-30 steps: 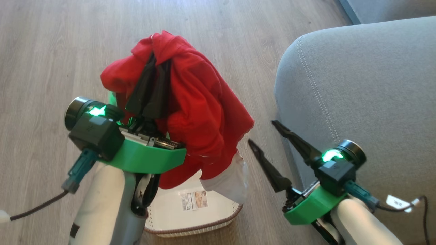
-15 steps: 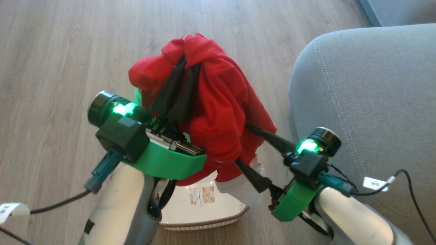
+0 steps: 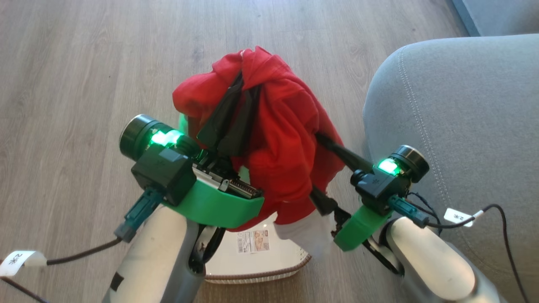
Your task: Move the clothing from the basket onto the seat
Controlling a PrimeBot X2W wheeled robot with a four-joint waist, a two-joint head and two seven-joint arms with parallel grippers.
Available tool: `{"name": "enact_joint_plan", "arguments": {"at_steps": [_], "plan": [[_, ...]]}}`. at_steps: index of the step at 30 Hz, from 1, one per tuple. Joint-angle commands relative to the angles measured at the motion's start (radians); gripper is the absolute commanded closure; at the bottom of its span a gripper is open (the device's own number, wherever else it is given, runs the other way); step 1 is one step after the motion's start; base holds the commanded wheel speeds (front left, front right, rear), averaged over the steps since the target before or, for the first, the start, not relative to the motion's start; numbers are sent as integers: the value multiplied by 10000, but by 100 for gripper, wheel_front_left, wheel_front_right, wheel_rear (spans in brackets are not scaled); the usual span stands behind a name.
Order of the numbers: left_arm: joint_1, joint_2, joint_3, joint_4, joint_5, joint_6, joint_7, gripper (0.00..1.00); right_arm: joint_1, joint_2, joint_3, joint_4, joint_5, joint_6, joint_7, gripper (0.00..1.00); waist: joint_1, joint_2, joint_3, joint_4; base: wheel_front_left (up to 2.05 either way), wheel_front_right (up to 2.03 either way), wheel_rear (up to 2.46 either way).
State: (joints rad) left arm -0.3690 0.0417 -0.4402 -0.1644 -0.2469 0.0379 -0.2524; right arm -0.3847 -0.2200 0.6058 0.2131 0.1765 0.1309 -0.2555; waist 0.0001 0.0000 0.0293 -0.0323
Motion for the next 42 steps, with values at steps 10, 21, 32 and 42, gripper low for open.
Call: {"name": "enact_joint_plan", "arguments": {"at_steps": [10,21,32,42], "plan": [[-482,85,232,-428,-124,23,-93,100,242,900,-1019,215,-1361,-2,-63,0,-1,0,-95,90,0,0,0],[-467,85,-172,-467,368,-177,-93,100,-129,1010,-408,756,-1961,-2,-63,0,-1,0,-149,218,0,0,0],[-589,85,-612,-357,580,-486,-93,100,-652,1145,81,1030,-1954,-2,-63,0,-1,0,-14,308,0,0,0],[-640,85,-1185,-409,575,-761,-93,100,-747,1468,-624,1466,-2442,-2,-63,0,-1,0,32,436,0,0,0]]}}
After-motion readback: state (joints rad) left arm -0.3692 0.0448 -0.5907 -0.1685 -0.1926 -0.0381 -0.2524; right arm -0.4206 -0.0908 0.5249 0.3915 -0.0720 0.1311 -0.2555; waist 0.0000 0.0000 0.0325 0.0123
